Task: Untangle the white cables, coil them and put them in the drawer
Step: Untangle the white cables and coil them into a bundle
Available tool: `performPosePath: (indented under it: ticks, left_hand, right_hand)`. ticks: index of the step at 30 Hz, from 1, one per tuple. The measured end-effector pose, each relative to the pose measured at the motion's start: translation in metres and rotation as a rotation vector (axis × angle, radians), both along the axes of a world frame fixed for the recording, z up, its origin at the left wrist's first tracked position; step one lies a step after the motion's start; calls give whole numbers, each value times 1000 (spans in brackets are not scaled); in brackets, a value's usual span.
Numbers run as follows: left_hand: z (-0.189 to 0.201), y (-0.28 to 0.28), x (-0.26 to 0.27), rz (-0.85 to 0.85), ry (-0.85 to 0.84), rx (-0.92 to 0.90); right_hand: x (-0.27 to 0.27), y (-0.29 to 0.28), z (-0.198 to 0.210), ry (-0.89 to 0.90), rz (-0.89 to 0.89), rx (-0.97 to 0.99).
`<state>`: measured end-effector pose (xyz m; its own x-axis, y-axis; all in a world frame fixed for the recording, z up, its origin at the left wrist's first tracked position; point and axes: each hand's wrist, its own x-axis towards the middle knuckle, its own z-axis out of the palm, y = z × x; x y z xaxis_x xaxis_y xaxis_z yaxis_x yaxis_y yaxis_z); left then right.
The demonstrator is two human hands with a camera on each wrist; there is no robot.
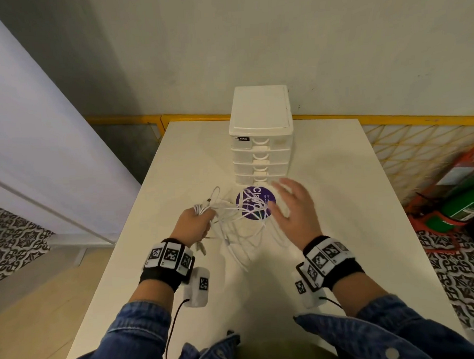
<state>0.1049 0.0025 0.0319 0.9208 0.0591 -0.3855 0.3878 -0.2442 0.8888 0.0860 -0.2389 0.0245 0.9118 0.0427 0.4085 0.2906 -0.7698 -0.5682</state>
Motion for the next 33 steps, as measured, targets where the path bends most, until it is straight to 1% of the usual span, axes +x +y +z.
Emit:
performPosePath:
  ticks: [1, 2, 3, 4, 5, 6, 8, 10, 12, 13, 15, 18, 19, 20, 22, 23, 24, 25, 27, 29, 30, 31, 33]
  left_hand:
    - [3, -4, 0, -16, -12, -16]
    - [7, -6, 0, -25, -26, -22]
    - [9, -6, 2, -20, -43, -16]
    - [12, -3, 4, -1, -66, 9]
    - [14, 2, 7, 33, -90, 57]
    - [17, 9, 10, 73, -113, 115]
    - [18, 20, 13, 126, -149, 217]
    - [15, 27, 14, 157, -159, 263]
    - [11, 32, 15, 206, -155, 286]
    - [8, 34, 16, 226, -155, 305]
    - [5, 38, 17, 247, -164, 355]
    - [4, 35, 18, 257, -195, 400]
    - [3, 34, 18, 255, -199, 406]
    - [3, 34, 18, 256, -196, 406]
    - [3, 37, 17, 274, -174, 400]
    - [3, 39, 18, 296, -162, 383]
    - [5, 42, 18, 320, -145, 360]
    - [6, 43, 19, 335, -136, 339]
    - [9, 44, 20, 350, -131, 314]
    - [11, 42, 19, 367, -136, 271]
    - [12, 41, 18, 383, -132, 233]
    - [12, 40, 18, 398, -130, 201]
    - [14, 39, 16, 413, -124, 162]
  right_hand:
    - [0, 11, 2, 87, 105, -42]
    - [0, 18, 1, 216, 179, -113]
    - [0, 22, -4, 336, 211, -195]
    - [0, 20, -11, 418, 205, -254]
    - [0, 14, -15, 458, 176, -255]
    - [0, 5, -18, 472, 137, -214]
    - [-1, -11, -22, 457, 83, -131]
    - [-2, -21, -22, 400, 111, -41]
    - [-4, -27, -21, 354, 137, 108]
    - [-7, -29, -20, 334, 149, 150]
    - [-12, -32, -22, 314, 176, 170]
    - [-19, -31, -25, 393, 173, 212]
    - [-19, -30, -24, 400, 143, 248]
    - [-16, -30, -24, 366, 97, 293]
    - [-7, -34, -22, 258, -14, 400]
    - [-3, -36, -21, 247, -67, 450]
    - [0, -40, -21, 275, -110, 477]
    - [2, -43, -22, 329, -138, 464]
    - [2, -47, -27, 497, -129, 327]
    - [-5, -43, -36, 709, -22, 135]
    - [-9, -40, -41, 788, 40, 35]
    - [-13, -37, -47, 842, 91, -70]
    - [-18, -32, -54, 872, 150, -230]
